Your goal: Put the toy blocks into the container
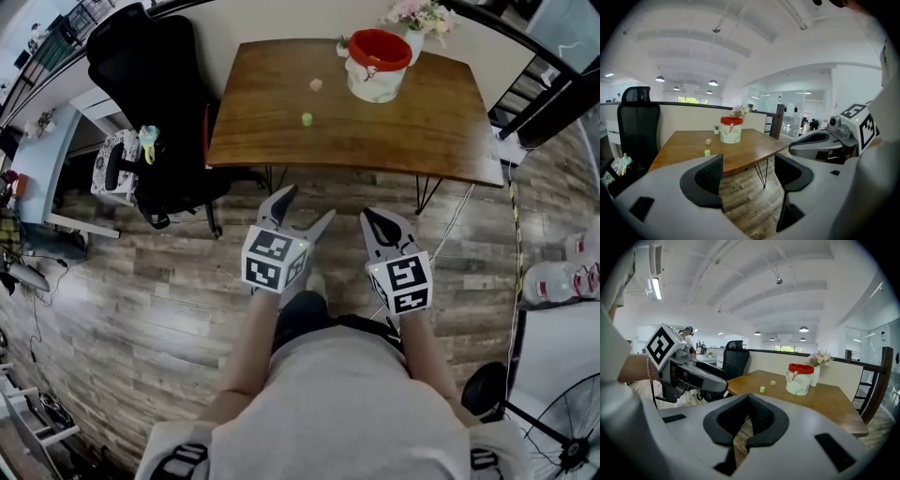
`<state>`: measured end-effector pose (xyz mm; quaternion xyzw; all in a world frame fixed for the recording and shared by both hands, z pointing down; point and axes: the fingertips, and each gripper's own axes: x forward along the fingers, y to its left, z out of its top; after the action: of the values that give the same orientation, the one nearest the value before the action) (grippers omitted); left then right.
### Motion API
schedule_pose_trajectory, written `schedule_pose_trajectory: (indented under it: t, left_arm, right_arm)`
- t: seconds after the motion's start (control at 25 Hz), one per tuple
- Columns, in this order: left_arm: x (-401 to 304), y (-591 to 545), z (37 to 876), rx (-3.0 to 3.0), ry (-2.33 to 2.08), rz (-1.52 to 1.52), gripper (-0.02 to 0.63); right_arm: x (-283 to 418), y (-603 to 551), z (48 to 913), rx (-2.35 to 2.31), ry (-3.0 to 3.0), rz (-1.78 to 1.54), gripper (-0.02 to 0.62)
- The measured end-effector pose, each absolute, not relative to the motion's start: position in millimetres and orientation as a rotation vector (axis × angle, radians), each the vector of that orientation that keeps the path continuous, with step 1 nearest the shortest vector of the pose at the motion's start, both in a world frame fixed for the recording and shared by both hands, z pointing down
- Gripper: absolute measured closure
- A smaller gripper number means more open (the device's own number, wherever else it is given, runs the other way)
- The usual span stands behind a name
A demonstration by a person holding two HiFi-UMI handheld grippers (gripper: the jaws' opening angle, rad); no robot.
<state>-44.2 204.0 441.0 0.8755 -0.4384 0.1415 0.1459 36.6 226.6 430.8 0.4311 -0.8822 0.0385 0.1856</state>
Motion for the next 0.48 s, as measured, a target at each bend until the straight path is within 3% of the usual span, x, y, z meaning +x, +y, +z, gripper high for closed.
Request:
schedule_pose_trajectory:
  t: [0.48]
  left_arm:
    - [-78, 145, 453, 2.525, -1.183, 0.441, 0.261]
  right_arm:
    - [32, 157, 437, 1.320, -2.392, 0.138, 0.583]
